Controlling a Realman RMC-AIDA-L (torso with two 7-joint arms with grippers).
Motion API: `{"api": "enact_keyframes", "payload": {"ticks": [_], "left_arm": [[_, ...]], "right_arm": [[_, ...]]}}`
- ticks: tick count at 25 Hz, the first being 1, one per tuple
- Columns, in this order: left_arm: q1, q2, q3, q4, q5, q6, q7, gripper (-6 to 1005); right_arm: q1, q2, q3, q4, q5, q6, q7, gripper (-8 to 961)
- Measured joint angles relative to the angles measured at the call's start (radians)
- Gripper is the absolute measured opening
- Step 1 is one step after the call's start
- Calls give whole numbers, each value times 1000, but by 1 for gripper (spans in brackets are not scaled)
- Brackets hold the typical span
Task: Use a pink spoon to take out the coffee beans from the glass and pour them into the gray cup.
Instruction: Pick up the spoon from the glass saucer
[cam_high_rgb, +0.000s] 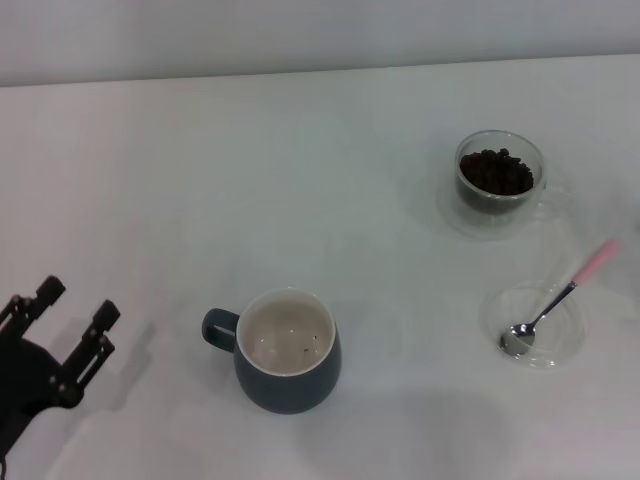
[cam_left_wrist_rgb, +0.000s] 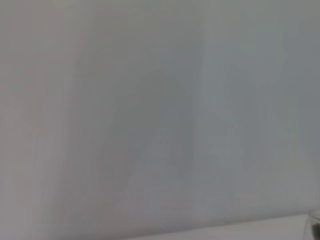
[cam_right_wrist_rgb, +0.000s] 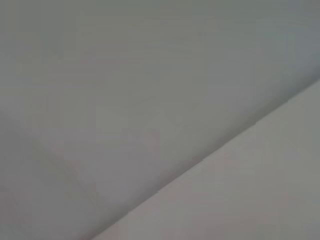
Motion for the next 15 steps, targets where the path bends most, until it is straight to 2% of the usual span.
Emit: {"api": "enact_keyframes", "payload": {"ticks": [5,10,15], "left_arm": [[-38,2,0,15,-6,-3,6,664],[-65,2,0,37,-17,-13,6,664],[-69,2,0,40,-40,-16,7,663]], "right_arm": [[23,-2,-41,22,-51,49,137,886],[44,1,-109,43,-56,51,175,886],[55,7,-124,49,-84,31,195,885]]}}
